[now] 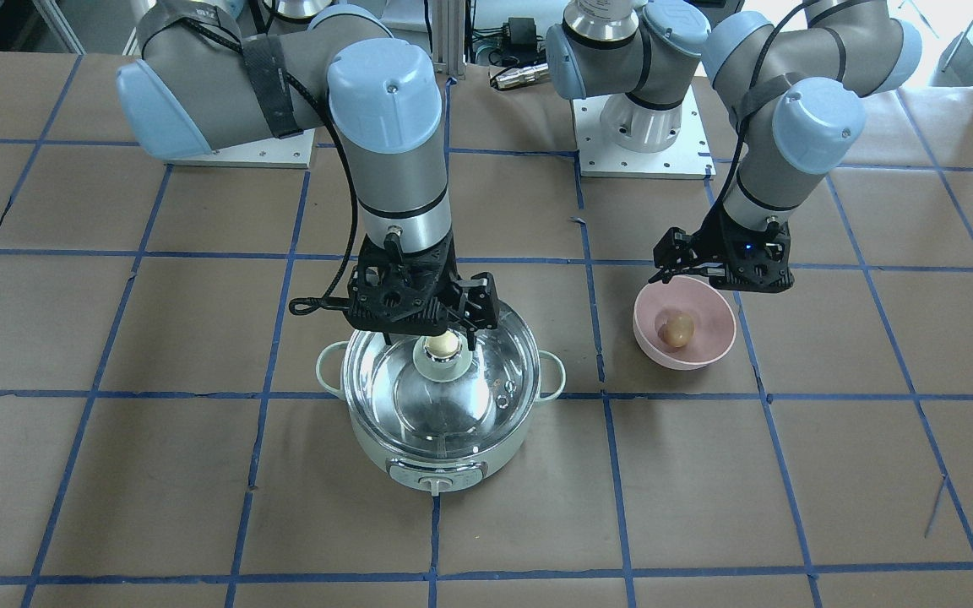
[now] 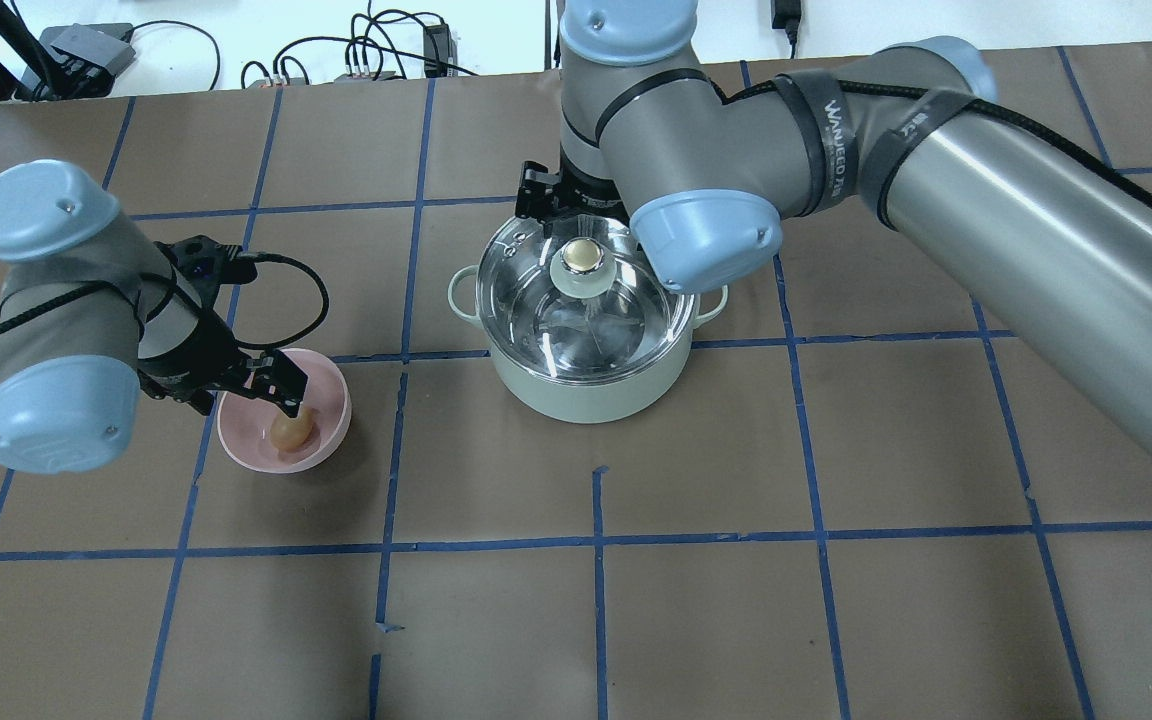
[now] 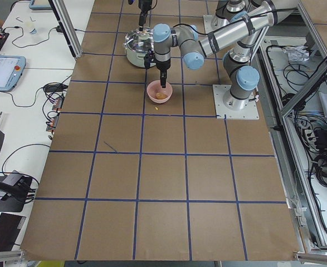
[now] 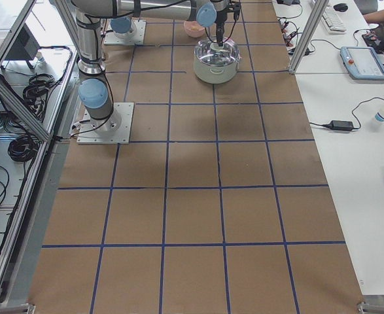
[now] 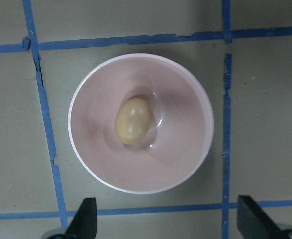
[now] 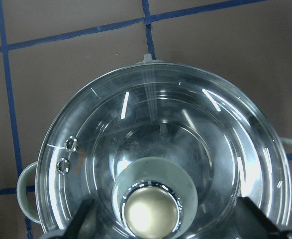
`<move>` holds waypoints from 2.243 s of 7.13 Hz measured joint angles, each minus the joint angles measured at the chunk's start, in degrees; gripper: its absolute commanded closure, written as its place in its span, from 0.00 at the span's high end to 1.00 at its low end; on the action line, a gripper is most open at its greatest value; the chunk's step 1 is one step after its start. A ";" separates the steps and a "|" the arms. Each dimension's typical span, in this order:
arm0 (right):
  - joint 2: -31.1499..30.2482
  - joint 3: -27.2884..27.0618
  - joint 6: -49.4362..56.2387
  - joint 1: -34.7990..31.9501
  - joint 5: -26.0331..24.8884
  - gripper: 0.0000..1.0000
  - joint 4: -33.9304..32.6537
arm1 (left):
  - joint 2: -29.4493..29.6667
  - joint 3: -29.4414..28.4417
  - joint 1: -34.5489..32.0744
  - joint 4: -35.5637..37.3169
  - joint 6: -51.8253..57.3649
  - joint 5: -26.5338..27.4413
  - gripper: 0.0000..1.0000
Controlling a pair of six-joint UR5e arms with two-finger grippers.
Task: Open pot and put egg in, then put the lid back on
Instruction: 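Grasp the glass lid knob with the right gripper while the left gripper grasps the egg, then lift the glass lid off the pot and carry it aside with the right gripper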
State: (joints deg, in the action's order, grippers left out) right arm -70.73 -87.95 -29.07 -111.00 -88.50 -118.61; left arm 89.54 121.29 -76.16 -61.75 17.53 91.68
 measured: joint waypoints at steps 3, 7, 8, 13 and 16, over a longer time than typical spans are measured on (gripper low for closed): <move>1.22 -0.24 -0.21 -0.67 0.25 0.77 -0.41 | 5.96 1.67 0.14 8.94 0.79 -0.26 0.97; 1.62 -0.46 -0.47 -0.71 0.75 0.28 -0.41 | 9.00 1.73 0.13 10.09 1.05 -0.24 0.97; 1.59 -0.43 -0.17 -0.71 0.65 0.27 -0.24 | 9.44 1.83 0.13 10.09 1.05 -0.36 0.97; -1.61 0.87 6.41 2.75 0.21 0.27 2.90 | 10.77 2.06 0.13 9.92 0.96 -0.57 0.95; -8.09 0.41 18.09 12.87 0.78 0.26 10.87 | 11.61 1.97 0.08 9.71 0.91 -0.59 0.67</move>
State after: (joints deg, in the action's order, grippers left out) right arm -78.82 -87.54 -10.98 -98.13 -87.73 -107.73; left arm 101.15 123.26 -76.07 -52.04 18.44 91.08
